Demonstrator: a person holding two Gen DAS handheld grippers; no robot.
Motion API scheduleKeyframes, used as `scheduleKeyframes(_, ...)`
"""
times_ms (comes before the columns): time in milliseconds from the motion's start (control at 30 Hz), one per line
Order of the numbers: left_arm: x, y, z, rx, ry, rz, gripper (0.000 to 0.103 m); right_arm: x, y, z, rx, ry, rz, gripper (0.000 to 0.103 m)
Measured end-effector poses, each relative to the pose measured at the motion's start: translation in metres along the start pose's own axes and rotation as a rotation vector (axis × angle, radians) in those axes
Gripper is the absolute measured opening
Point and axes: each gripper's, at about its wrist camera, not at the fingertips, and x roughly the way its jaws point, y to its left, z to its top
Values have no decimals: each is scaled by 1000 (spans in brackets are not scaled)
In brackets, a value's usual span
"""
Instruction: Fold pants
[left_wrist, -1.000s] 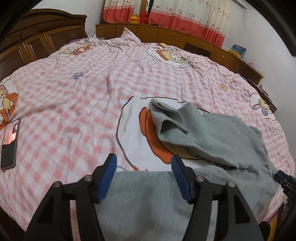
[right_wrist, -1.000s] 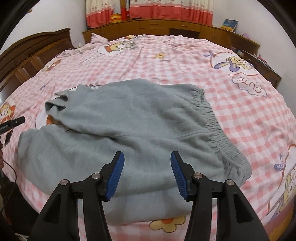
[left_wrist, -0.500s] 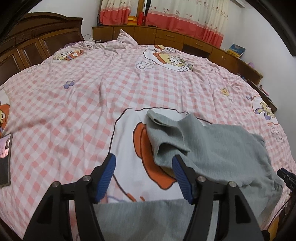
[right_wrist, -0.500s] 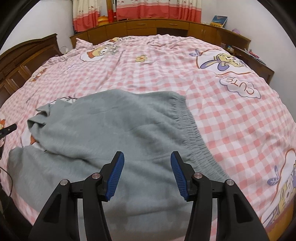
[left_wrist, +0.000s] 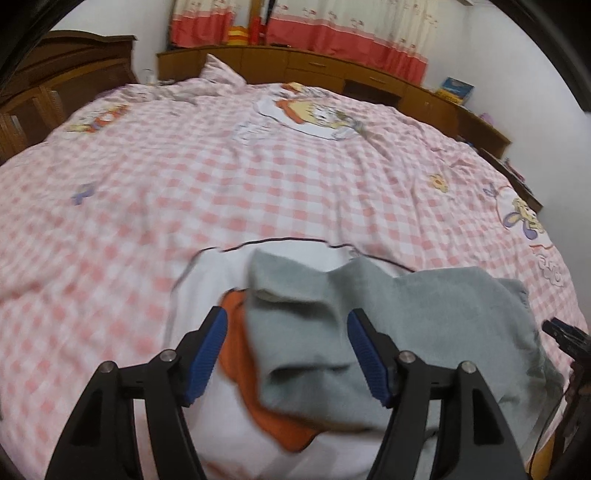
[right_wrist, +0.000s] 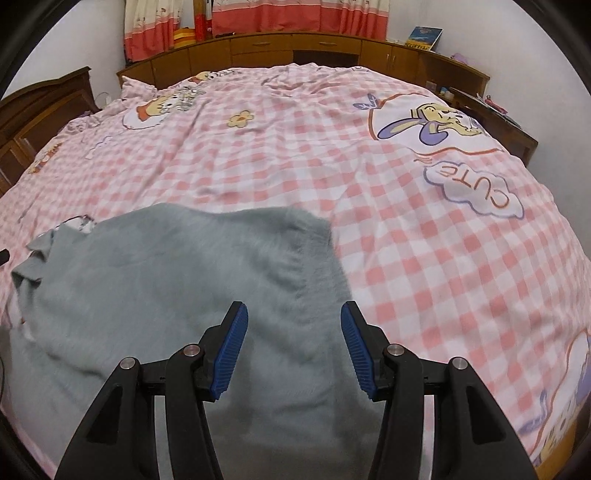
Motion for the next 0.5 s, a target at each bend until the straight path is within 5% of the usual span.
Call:
scheduleKeyframes(300,45,-11,17,-15,9,14,71,53,-10,33,23,28,-45,53)
scheduleKeyframes(500,74,0,19,-43,57,90,71,88,-5,33,-11,80,-32,53)
